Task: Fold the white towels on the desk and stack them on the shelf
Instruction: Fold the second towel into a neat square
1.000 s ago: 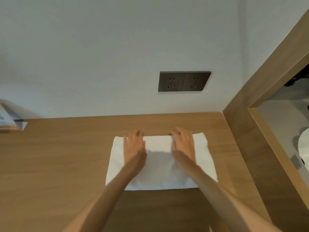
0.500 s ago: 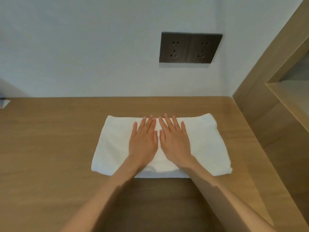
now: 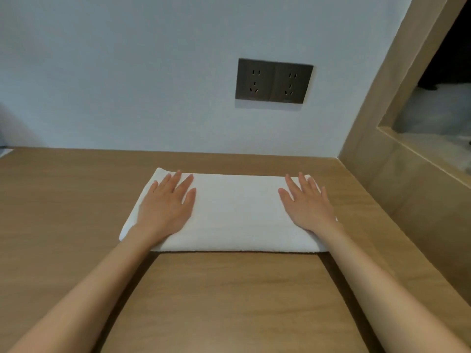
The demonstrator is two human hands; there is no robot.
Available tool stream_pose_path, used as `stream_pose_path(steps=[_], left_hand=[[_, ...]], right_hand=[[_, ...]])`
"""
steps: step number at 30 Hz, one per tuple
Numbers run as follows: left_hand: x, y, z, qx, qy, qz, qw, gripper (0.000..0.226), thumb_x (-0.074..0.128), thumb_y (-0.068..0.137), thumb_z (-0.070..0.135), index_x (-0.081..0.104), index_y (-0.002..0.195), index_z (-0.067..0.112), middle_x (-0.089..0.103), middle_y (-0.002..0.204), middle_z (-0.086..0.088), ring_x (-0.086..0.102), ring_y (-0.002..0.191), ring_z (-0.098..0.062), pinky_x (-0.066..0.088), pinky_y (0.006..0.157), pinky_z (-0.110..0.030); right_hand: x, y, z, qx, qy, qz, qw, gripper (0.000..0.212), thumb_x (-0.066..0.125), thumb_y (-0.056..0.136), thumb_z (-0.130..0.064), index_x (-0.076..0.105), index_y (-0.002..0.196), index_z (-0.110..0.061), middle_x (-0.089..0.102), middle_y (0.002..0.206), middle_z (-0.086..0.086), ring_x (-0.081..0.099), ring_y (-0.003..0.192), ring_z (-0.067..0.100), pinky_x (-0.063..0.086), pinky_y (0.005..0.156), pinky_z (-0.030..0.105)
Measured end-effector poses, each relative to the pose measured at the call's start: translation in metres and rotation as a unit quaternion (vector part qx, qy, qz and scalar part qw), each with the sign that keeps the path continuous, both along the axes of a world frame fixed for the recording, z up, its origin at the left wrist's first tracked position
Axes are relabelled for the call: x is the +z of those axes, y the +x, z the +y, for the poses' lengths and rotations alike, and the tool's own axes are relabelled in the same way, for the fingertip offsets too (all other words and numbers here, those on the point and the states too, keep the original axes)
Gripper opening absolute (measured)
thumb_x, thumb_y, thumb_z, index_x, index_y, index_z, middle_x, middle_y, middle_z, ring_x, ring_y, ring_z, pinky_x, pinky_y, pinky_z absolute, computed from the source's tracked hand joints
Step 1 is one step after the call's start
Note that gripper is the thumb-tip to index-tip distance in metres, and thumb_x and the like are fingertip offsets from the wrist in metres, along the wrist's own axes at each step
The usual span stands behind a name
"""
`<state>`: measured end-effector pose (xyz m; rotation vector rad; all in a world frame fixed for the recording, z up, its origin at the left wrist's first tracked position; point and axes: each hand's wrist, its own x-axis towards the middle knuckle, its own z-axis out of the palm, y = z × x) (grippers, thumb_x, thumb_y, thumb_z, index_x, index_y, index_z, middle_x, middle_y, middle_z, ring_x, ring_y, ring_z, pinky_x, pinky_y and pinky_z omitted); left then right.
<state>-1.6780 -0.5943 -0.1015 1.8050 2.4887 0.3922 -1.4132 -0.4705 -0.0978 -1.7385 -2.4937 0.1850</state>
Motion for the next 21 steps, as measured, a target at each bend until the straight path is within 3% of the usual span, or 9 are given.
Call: stream_pose_path(steps=[3, 7, 10, 13, 18, 21], left_hand=[[0.001, -0.005, -0.011, -0.011, -0.016, -0.006, 1.0, 0.053, 0.015, 0.1, 0.041, 0.013, 0.151, 0.026, 0.005, 0.161, 0.002, 0.003, 0.148, -0.017, 0.0, 0.12, -0.035], [0.009, 0.014, -0.02, 0.008, -0.004, -0.022, 1.0, 0.054, 0.015, 0.101, 0.035, 0.012, 0.151, 0.015, 0.004, 0.161, -0.004, 0.003, 0.148, -0.023, 0.002, 0.12, -0.04], [0.013, 0.055, -0.022, -0.036, 0.011, -0.016, 0.999, 0.053, 0.014, 0.102, 0.032, 0.01, 0.151, 0.013, 0.003, 0.161, -0.003, 0.002, 0.148, -0.021, 0.001, 0.12, -0.04], [0.005, 0.075, -0.027, -0.047, -0.001, -0.01, 0.999, 0.054, 0.012, 0.102, 0.034, 0.008, 0.152, 0.014, 0.003, 0.161, -0.001, 0.002, 0.148, -0.018, -0.001, 0.119, -0.039], [0.0, 0.034, -0.046, 0.012, -0.014, -0.007, 1.0, 0.059, 0.013, 0.1, 0.042, 0.007, 0.152, 0.016, 0.0, 0.161, 0.0, -0.002, 0.148, -0.017, -0.004, 0.12, -0.039], [0.001, 0.026, -0.052, 0.027, -0.017, -0.005, 0.999, 0.062, 0.014, 0.098, 0.046, 0.007, 0.152, 0.017, -0.001, 0.161, -0.002, -0.003, 0.148, -0.018, -0.005, 0.12, -0.039]], right_hand=[[0.006, 0.012, -0.01, -0.008, -0.018, 0.004, 1.0, 0.057, 0.012, 0.1, -0.045, 0.008, 0.152, -0.023, -0.002, 0.161, 0.004, -0.006, 0.148, 0.025, -0.004, 0.118, 0.045], [0.016, -0.007, -0.046, 0.009, 0.022, 0.041, 0.999, 0.049, 0.017, 0.101, -0.027, 0.031, 0.143, -0.007, 0.027, 0.154, 0.01, 0.013, 0.145, 0.027, 0.004, 0.119, 0.048], [0.021, -0.052, -0.085, 0.048, -0.008, 0.084, 0.995, 0.05, 0.018, 0.102, -0.024, 0.019, 0.149, -0.008, 0.018, 0.158, 0.005, 0.009, 0.147, 0.024, 0.0, 0.119, 0.044], [0.01, -0.079, -0.113, 0.035, -0.013, 0.053, 0.998, 0.053, 0.017, 0.102, -0.027, 0.009, 0.151, -0.011, 0.008, 0.16, 0.002, 0.003, 0.148, 0.022, -0.003, 0.118, 0.045], [0.004, -0.037, -0.114, -0.021, -0.033, 0.007, 0.999, 0.056, 0.009, 0.1, -0.043, -0.001, 0.152, -0.025, -0.006, 0.161, -0.001, -0.007, 0.148, 0.026, -0.008, 0.118, 0.046], [0.005, 0.005, -0.11, -0.072, -0.021, 0.015, 0.997, 0.059, 0.011, 0.099, -0.045, 0.002, 0.152, -0.022, -0.003, 0.161, 0.006, -0.003, 0.148, 0.026, -0.001, 0.12, 0.042]])
